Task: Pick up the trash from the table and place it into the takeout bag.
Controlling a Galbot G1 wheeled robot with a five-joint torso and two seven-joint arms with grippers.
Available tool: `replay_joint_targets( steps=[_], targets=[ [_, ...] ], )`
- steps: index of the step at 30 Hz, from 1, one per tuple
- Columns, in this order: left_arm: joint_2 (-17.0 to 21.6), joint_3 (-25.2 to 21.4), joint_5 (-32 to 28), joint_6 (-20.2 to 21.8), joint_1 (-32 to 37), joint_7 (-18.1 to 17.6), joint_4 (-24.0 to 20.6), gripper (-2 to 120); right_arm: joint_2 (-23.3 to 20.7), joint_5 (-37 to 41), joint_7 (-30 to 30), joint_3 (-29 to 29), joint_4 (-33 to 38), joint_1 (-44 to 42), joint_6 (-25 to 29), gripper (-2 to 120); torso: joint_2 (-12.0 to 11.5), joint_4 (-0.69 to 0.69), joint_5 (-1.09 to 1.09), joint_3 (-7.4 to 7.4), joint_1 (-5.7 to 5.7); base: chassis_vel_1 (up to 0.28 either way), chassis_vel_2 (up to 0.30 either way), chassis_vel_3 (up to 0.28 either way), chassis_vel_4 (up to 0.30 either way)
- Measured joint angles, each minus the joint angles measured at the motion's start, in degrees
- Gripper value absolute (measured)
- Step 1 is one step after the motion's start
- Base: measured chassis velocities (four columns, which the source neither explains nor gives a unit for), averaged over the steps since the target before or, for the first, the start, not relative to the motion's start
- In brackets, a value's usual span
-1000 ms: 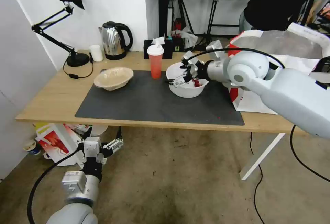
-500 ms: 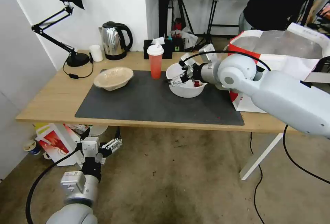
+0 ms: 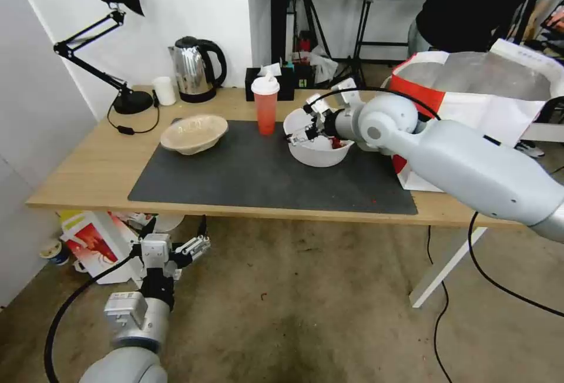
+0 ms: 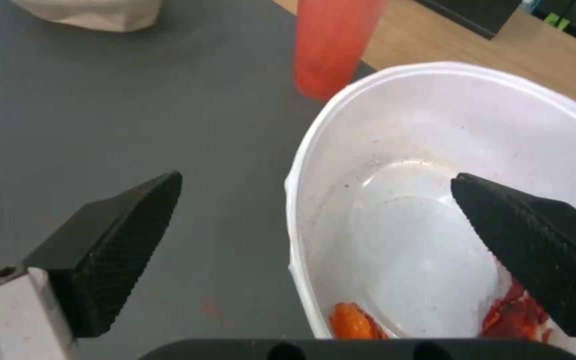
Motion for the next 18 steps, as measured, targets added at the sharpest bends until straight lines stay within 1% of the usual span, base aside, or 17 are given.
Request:
replay_joint_targets(
  steps=[8, 18],
  targets=[
    [0.1, 0.1, -0.5, 0.0, -0.5, -0.1, 0.6, 100, 1.9, -0.8, 0.5, -0.8, -2.2, -0.2, 0.0, 100, 0.0, -0.01, 0.00, 0.00, 0.00, 0.000, 0.000, 0.000, 0.000],
    [0.4, 0.0, -0.8, -0.1, -0.8, -0.2, 0.8, 100, 3.0, -0.9, 1.4, -1.2, -2.5, -0.4, 0.0, 100, 0.0, 0.00, -0.01, 0.00, 0.00, 0.000, 0.000, 0.000, 0.000]
  ],
)
